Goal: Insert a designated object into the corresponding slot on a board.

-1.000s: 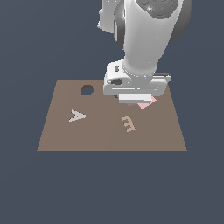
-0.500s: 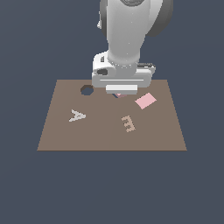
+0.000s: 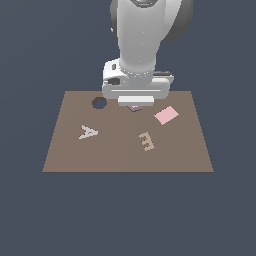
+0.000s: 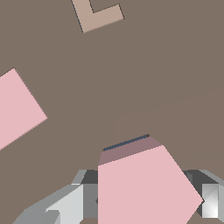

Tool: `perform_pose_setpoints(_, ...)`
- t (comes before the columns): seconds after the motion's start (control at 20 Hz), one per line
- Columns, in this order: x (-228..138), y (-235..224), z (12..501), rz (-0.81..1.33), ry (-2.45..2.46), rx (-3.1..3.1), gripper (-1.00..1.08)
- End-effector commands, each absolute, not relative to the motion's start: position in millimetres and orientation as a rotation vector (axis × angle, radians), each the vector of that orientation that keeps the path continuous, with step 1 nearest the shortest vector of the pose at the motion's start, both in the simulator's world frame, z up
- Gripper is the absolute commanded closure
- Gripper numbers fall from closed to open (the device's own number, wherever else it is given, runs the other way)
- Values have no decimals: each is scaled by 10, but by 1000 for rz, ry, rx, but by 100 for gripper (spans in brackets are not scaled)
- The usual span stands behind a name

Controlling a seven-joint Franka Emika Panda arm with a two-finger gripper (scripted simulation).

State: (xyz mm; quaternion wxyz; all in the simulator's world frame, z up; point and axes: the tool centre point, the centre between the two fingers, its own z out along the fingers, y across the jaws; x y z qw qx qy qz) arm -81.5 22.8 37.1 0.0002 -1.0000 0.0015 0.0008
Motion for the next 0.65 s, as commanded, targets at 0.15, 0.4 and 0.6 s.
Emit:
perform_pose_setpoints(0.15,-821,221,305,3,3,-3141,-92)
perform_pose_setpoints(0.4,-821,221,305,3,3,-3141,-92)
perform_pose_setpoints(0.6,-821,221,305,3,3,-3141,-92)
